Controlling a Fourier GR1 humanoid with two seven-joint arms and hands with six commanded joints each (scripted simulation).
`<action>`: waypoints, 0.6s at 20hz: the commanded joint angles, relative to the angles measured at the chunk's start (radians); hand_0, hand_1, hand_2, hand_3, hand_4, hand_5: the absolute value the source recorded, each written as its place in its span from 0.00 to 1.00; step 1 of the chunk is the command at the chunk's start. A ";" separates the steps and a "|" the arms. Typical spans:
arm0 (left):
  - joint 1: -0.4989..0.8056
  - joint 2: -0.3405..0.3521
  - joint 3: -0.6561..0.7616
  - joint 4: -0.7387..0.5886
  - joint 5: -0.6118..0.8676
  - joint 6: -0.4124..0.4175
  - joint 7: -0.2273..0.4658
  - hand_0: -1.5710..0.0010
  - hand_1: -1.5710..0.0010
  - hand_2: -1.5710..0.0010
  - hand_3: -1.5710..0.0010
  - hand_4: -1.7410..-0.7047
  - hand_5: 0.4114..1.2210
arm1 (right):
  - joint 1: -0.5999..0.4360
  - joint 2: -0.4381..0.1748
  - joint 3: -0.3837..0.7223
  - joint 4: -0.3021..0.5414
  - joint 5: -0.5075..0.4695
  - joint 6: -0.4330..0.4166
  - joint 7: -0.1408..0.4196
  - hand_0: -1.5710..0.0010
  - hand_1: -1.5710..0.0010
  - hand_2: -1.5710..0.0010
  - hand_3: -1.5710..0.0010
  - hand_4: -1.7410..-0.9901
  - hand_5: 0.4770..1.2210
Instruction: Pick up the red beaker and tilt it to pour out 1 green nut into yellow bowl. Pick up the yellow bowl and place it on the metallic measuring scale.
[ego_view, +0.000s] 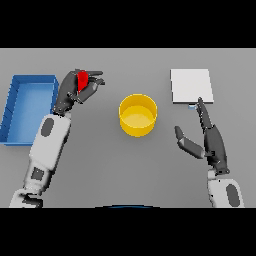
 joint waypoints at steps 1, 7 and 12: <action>-0.004 0.008 -0.022 -0.002 -0.029 0.011 0.001 0.01 0.01 0.01 0.01 0.01 0.90 | 0.004 -0.008 -0.006 0.008 0.001 0.001 -0.003 1.00 1.00 1.00 1.00 0.70 0.25; -0.081 0.106 -0.204 -0.027 -0.222 -0.022 0.128 0.00 0.00 0.00 0.00 0.00 0.88 | -0.005 -0.003 0.002 -0.001 0.003 0.006 0.047 1.00 1.00 1.00 1.00 0.74 0.25; -0.171 0.150 -0.362 -0.013 -0.376 -0.080 0.196 0.00 0.00 0.00 0.00 0.00 0.91 | 0.003 -0.006 0.003 -0.016 -0.008 0.018 0.043 1.00 1.00 1.00 1.00 0.74 0.26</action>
